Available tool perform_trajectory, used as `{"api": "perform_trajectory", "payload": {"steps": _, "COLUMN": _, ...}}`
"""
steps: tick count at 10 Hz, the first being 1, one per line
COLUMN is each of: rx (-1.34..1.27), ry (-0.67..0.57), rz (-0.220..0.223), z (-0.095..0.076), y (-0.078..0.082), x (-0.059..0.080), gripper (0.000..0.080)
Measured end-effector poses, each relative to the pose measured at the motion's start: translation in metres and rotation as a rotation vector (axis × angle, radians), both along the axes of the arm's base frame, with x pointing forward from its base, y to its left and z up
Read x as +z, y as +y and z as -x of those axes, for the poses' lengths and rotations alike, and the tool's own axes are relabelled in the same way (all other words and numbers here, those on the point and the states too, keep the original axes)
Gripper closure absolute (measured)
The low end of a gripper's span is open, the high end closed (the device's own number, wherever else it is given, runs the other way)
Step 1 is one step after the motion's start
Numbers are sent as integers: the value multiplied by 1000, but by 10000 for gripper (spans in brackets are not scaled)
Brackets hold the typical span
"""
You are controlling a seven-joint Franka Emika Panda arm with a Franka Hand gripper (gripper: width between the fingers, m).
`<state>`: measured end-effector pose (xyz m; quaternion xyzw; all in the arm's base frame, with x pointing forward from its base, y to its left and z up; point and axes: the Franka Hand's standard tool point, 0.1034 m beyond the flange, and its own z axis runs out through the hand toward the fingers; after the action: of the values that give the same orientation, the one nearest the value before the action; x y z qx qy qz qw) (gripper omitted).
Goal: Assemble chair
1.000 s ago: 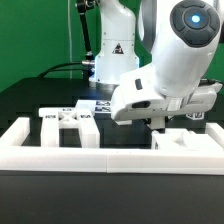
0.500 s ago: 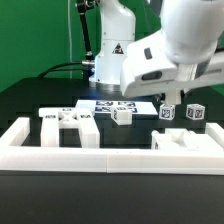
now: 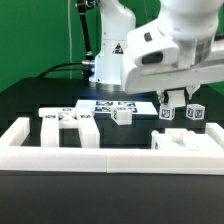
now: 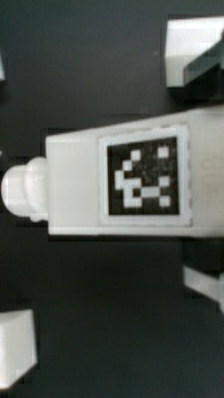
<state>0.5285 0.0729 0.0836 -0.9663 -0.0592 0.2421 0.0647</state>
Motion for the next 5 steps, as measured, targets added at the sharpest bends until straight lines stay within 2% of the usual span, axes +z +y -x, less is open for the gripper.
{"api": "perform_trajectory", "payload": {"steps": 2, "rx": -7, "ry": -137, "rz": 0, "z": -22, "y": 2, "x": 20, "gripper": 505}}
{"api": "perform_trajectory", "payload": {"steps": 3, "rx": -13, "ry": -221, "rz": 3, "z": -24, "y": 2, "x": 24, "gripper": 505}}
{"api": "perform_trajectory", "payload": {"steps": 5, "rx": -25, "ry": -330, "rz": 9, "z": -26, "y": -1, "x": 23, "gripper": 505}}
